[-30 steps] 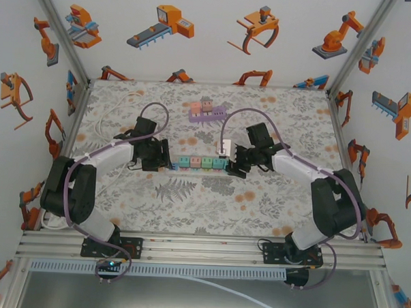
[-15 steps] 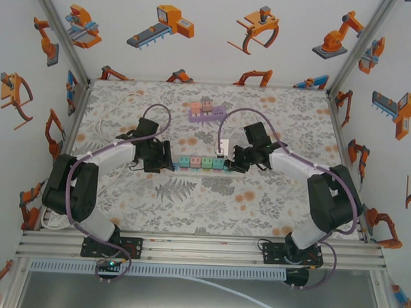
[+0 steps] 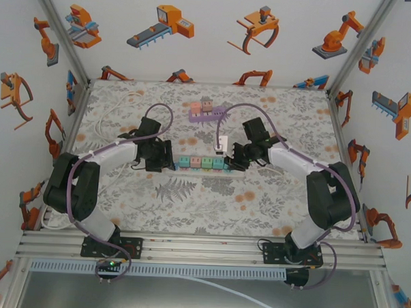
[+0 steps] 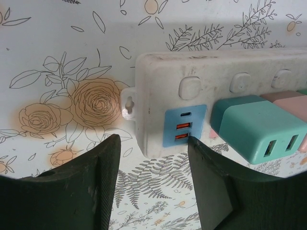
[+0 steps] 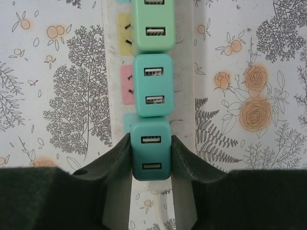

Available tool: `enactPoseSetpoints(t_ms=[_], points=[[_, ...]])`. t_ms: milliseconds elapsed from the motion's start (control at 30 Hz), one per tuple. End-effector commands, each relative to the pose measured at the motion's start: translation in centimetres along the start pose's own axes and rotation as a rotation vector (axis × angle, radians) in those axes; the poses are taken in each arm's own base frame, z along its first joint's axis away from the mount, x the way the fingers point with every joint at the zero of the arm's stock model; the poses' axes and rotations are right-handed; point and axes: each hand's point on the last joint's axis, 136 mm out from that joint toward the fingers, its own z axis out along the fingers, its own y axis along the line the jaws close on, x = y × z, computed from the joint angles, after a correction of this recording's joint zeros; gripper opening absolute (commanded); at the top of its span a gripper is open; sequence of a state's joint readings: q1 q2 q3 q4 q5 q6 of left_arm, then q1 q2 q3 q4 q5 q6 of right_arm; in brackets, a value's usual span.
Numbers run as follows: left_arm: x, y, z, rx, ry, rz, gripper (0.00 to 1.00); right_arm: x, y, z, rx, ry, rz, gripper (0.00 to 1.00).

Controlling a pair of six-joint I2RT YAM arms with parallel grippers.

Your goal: Pull the plug off the socket

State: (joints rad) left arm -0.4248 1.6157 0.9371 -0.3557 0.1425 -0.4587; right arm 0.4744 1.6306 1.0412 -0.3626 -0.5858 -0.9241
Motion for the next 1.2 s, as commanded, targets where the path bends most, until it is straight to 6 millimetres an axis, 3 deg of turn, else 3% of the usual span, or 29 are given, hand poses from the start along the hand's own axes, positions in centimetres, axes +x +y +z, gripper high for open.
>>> enactPoseSetpoints(t_ms=[0,333,667,833,967,1167], points=[[2.9,4.0,1.7,-0.185,0.094,0.001,0.55,-3.5,-1.2,-1.0,0.008,-0.101,-0.037,0.19],[2.3,3.2,0.9,-0.156,0.068,-0.001,0.55,-3.9,-1.5,-1.9,0.036,-0.092,-0.048,0.18],[-1.4,-0.4,-2.6,-0.03,-0.046,0.019,0.55,-5.9,-1.8,-5.6,0.164,-0.138,0.041,0.17],[-2.8,-2.5,-5.9,0.061,-0.131,0.05,0.55,-7.9,-2.9,-8.6,0.275,-0.231,0.287,0.17],[-3.1,-5.8,-9.4,0.226,-0.195,0.122,0.57,-9.1,-4.0,-11.2,0.338,-0.329,0.593,0.16],[-1.7,-11.9,-15.7,0.504,-0.305,0.293,0.67,-8.0,-4.5,-13.8,0.418,-0.406,1.037,0.13]])
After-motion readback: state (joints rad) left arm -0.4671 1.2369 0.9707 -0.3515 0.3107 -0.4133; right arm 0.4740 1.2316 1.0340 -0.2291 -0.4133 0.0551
